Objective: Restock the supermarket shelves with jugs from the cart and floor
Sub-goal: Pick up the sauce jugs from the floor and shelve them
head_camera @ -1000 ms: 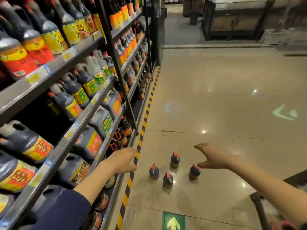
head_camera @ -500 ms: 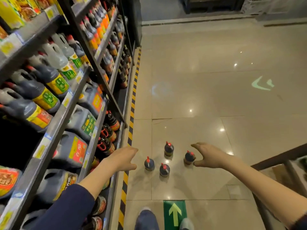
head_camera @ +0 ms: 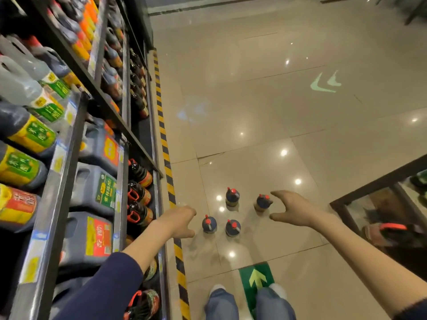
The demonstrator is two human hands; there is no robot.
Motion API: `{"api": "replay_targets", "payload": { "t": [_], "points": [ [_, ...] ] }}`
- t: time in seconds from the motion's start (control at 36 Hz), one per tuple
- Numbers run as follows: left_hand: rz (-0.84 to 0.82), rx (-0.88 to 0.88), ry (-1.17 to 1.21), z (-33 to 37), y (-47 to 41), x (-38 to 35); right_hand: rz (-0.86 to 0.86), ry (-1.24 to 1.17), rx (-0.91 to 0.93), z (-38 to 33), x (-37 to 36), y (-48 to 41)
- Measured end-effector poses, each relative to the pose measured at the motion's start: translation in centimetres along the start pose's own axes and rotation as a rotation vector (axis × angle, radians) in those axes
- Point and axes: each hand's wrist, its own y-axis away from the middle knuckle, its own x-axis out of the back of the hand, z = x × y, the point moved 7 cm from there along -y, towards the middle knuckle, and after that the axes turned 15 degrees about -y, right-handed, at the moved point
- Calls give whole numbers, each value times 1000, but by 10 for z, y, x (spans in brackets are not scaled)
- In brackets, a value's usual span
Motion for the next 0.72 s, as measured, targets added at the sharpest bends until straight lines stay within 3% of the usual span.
{"api": "replay_targets", "payload": {
  "t": [0.33, 0.72],
  "points": [
    [-114, -9, 60, 4, -89, -79, -79, -104, -89, 55, -67, -63],
    [-178, 31, 160, 11, -227, -159, -185, -169, -128, 133, -148, -197]
  ]
}}
